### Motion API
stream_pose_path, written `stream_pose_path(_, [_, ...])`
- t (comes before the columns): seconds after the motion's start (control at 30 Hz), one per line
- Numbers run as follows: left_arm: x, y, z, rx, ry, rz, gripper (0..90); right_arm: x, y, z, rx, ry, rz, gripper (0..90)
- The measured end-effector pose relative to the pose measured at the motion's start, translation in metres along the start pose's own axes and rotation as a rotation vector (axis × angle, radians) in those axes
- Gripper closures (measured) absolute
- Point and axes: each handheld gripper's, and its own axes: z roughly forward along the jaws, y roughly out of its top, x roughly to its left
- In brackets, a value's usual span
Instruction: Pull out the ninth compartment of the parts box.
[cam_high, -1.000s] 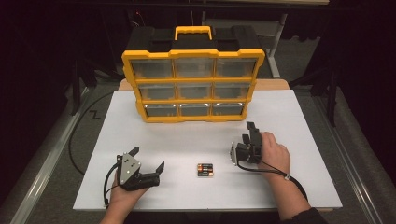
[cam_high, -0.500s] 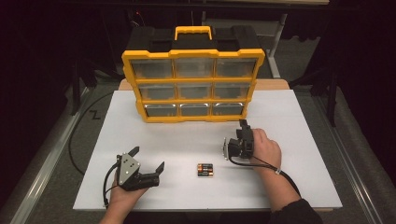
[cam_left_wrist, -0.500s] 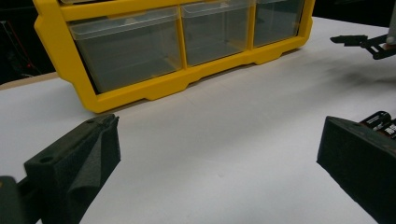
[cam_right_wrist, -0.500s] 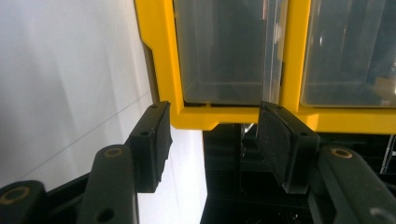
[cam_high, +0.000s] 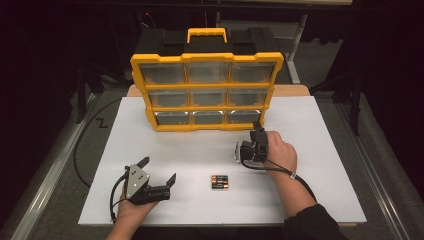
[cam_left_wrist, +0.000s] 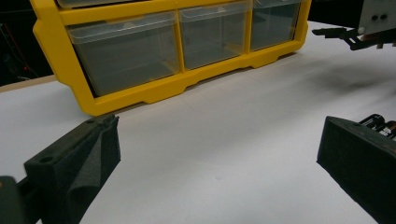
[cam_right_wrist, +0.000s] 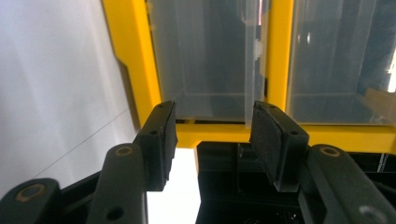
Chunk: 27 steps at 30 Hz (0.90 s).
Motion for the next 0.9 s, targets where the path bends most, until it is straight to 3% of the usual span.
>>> stream_pose_path(0.37, [0.000,-0.001,0.001,0.007,-0.006,0.002,0.3,-0.009,0.010,0.013,-0.016,-0.023,0.014,61.3])
stream_pose_path(0.5, [0.000,-0.001,0.002,0.013,-0.008,0.002,0.3,-0.013,0.017,0.016,-0.006,-0.016,0.008,62.9])
stream_pose_path(0.9, [0.000,-0.001,0.001,0.013,-0.009,0.001,0.3,-0.022,0.030,0.024,-0.027,-0.065,-0.041,68.6])
